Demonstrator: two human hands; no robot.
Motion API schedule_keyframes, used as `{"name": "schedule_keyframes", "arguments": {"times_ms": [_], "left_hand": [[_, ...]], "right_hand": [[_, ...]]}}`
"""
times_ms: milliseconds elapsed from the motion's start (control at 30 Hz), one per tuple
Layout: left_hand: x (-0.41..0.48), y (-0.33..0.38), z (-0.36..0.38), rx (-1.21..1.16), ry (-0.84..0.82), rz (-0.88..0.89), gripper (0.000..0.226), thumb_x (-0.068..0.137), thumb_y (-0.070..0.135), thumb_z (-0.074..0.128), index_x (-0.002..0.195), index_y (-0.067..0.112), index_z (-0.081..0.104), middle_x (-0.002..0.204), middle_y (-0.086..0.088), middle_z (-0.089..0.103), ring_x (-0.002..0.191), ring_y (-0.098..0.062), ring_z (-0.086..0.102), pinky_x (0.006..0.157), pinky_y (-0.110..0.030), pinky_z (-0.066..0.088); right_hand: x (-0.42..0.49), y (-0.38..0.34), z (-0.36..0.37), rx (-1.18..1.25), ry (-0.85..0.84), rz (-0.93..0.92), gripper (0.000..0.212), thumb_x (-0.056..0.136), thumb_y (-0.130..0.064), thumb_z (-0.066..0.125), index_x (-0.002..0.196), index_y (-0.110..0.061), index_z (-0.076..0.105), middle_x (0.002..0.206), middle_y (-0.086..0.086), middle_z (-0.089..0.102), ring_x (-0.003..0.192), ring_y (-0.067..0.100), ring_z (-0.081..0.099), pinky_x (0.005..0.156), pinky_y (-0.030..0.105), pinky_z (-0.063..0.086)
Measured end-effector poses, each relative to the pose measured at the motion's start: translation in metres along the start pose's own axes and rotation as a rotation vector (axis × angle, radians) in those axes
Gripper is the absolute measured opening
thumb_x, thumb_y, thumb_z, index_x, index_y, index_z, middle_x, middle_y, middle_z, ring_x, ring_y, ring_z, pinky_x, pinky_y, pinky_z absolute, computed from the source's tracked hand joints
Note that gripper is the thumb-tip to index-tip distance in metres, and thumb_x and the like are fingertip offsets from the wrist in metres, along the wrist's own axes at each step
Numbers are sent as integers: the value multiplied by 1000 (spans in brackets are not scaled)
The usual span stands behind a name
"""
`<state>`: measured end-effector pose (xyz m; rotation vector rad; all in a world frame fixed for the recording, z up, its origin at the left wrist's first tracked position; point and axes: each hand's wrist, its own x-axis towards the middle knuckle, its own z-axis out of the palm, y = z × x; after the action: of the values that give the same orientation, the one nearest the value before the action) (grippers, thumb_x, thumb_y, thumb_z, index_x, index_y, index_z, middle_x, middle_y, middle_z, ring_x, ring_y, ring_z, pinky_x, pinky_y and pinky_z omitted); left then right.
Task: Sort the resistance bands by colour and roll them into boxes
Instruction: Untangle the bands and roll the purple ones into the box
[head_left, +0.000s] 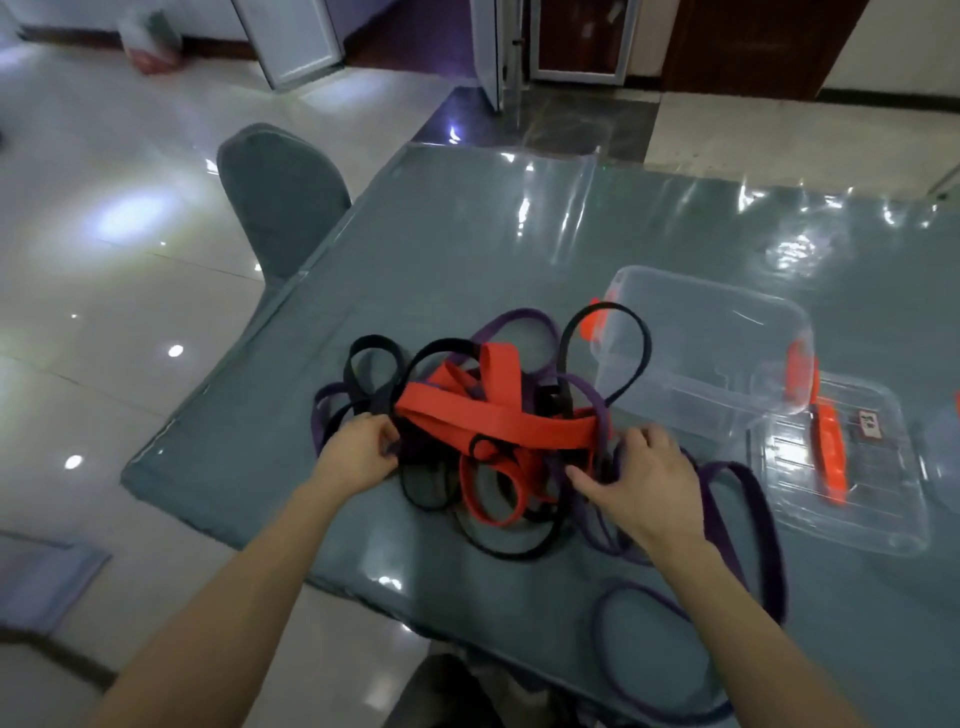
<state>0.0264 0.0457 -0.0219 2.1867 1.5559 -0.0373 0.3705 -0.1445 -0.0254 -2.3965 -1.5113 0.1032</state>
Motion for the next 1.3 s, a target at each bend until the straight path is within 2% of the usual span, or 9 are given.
{"name": "schedule_keyframes", "arguments": {"times_ms": [167, 333, 433, 633, 733, 833, 933, 1100, 1300], "left_hand": [[24, -45, -2, 222, -63, -121, 97, 63, 52, 96, 142, 20, 49, 146, -9, 44, 141, -35, 44, 115, -50, 43], [59, -105, -17, -213, 5, -218, 93, 92, 31, 81, 165, 13, 28, 164, -21, 30, 144, -46, 48, 121, -57, 41], [79, -131, -22, -433, -32, -399, 81, 101, 28, 76, 164, 1, 32, 153, -27, 55, 131, -44, 62, 113, -51, 50], [108, -134, -44, -699, -120, -373, 19, 103, 26, 72, 99, 8, 69, 80, -11, 63, 58, -18, 54, 47, -24, 46], [135, -132, -90, -857, 63, -275, 16, 106, 18, 60, 97, 6, 64, 85, -18, 63, 60, -25, 59, 52, -35, 55], [150, -129, -127, -975, 128, -179, 20, 104, 13, 57, 104, -3, 68, 87, -20, 67, 62, -26, 68, 64, -51, 67], [142, -145, -122, -810, 75, -238, 23, 105, 14, 60, 110, -6, 71, 93, -28, 76, 59, -28, 72, 74, -59, 68], [95, -186, -89, -203, -229, -251, 66, 102, 19, 71, 161, 6, 43, 152, -22, 59, 131, -38, 65, 110, -47, 53], [103, -117, -105, -314, -83, 94, 39, 100, 11, 73, 139, 7, 68, 138, -9, 72, 129, -25, 68, 108, -30, 50]], "right_hand": [[32, -91, 11, 209, 385, -358, 55, 90, -49, 73, 129, -12, 65, 125, 9, 59, 118, 34, 58, 100, 49, 49], [57, -188, 76, 31, -128, -447, 99, 84, -85, 55, 167, -40, 26, 174, 14, 24, 165, 36, 11, 129, 65, 17], [64, -198, 111, -134, -399, -364, 86, 93, -86, 41, 166, -43, 30, 179, 10, 14, 165, 37, -10, 127, 70, 13], [53, -183, 99, -99, -222, -192, 83, 98, -87, 21, 100, -28, 80, 116, 1, 76, 124, 28, 63, 111, 53, 40], [77, -204, 78, 8, -144, -8, 71, 109, -64, 25, 91, -13, 71, 91, 11, 73, 94, 36, 69, 82, 45, 52], [116, -233, 70, -62, -115, -125, 33, 102, -37, 62, 123, -12, 67, 120, 11, 68, 115, 36, 62, 95, 47, 53], [145, -259, 82, -102, -458, -194, 56, 98, -35, 73, 147, -14, 56, 146, 11, 60, 134, 34, 57, 108, 45, 50], [153, -259, 94, -146, -607, -204, 31, 100, -38, 70, 113, -10, 72, 117, 16, 73, 114, 37, 68, 91, 42, 54], [198, -274, -19, 67, -420, -266, 25, 101, -40, 71, 90, -18, 68, 80, -2, 62, 84, 27, 60, 71, 36, 43]]}}
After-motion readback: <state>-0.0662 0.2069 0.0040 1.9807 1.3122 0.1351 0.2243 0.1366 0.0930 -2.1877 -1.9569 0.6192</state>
